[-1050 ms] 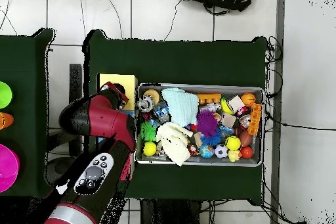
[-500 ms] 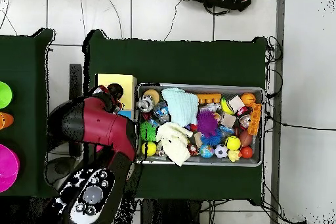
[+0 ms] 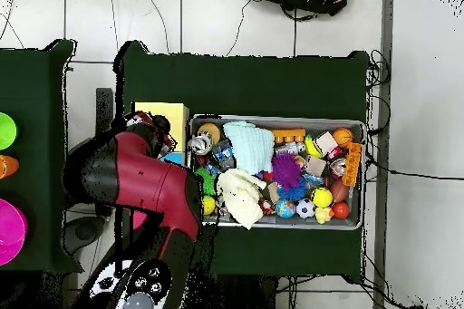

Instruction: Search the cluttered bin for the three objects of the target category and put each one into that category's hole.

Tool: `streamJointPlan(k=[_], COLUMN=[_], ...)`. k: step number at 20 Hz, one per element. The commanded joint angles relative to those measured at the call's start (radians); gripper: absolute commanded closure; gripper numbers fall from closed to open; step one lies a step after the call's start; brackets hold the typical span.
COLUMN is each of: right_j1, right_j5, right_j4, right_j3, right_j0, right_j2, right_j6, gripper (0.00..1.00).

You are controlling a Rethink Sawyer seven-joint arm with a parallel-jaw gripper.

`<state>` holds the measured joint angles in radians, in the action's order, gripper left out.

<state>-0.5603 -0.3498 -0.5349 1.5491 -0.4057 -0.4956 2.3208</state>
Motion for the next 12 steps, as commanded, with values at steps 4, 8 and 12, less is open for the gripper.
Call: streamJointPlan(k=[4, 8, 12], right_j1=[-0.031, -0.063, -0.152], right_j5=[-0.048, 0.027, -0.099], right_j4=[0.046, 0.031, 0.062], right_j3=[0.145, 0.194, 0.205], right_j0=[0.048, 0.082, 0.086], right_j2=[0.123, 0.185, 0.155], right_j6=[0.087, 0.078, 0.023], gripper=[1.00, 1.00, 1.00])
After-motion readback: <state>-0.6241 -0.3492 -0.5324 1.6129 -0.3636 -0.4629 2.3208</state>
